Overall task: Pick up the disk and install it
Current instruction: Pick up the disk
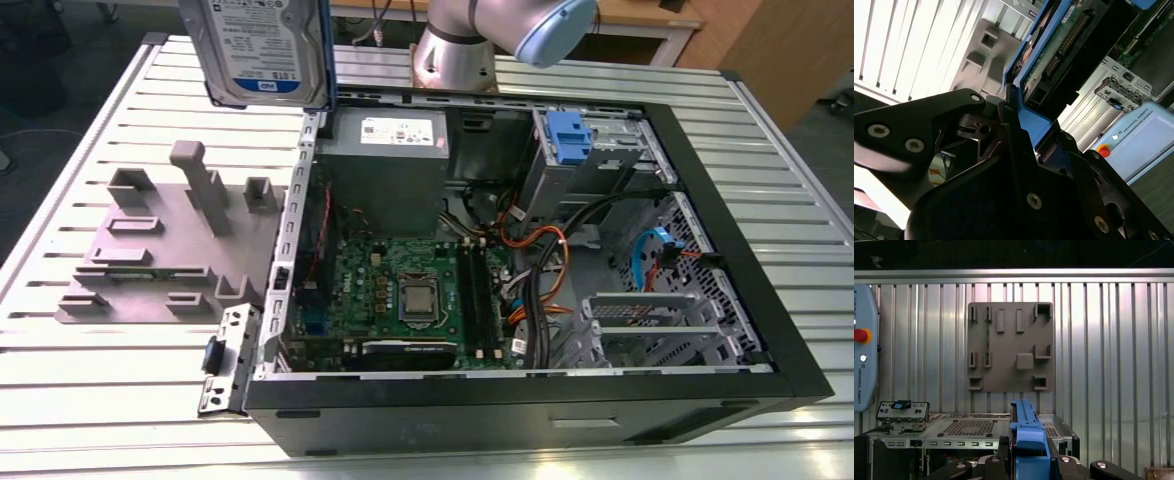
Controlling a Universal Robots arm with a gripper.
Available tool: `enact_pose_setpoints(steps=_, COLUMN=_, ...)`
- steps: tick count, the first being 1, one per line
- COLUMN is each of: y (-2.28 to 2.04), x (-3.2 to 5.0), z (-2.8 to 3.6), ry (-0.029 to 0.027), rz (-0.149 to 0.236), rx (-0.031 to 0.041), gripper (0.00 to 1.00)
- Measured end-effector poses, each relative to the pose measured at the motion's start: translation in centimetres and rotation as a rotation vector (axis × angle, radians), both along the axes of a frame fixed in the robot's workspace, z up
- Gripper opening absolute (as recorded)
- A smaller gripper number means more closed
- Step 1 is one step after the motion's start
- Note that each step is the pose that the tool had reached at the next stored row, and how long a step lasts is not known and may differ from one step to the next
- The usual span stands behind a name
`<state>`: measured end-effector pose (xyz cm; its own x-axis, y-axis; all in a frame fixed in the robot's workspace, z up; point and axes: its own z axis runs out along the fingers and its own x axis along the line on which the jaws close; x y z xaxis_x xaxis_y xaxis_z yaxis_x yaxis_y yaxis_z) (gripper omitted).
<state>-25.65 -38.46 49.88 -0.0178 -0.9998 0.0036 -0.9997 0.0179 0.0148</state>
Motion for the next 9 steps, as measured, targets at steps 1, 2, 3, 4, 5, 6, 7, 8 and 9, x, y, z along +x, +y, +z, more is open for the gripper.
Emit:
enact_pose_setpoints(steps=1, y=0.0, x=0.03, z=0.0, ry=0.0001, rz=0.0, rx=0.0, gripper=0.36)
enact_pose_setpoints(steps=2, y=0.0, x=0.05, z=0.0, ry=0.0, rz=0.0, rx=0.0, gripper=0.36)
enact_pose_setpoints(steps=3, y=0.0, x=0.07, z=0.0, ry=0.0, rz=0.0, rx=0.0, gripper=0.36)
enact_pose_setpoints(steps=4, y=0.0, x=0.1, z=0.0, ry=0.0, rz=0.0, rx=0.0, gripper=0.36)
enact_pose_setpoints(steps=5, y=0.0, x=0.13, z=0.0, ry=0.0, rz=0.0, rx=0.0, gripper=0.36)
enact_pose_setpoints(steps=6, y=0.0, x=0.15, z=0.0, ry=0.0, rz=0.0, rx=0.0, gripper=0.36)
enact_pose_setpoints(steps=7, y=0.0, x=0.18, z=0.0, ry=0.0001, rz=0.0, rx=-0.0001, gripper=0.36)
enact_pose_setpoints(steps=8, y=0.0, x=0.21, z=0.0, ry=0.0, rz=0.0, rx=0.0, gripper=0.36)
enact_pose_setpoints(steps=9, y=0.0, x=0.23, z=0.0, ry=0.0, rz=0.0, rx=0.0, gripper=0.36)
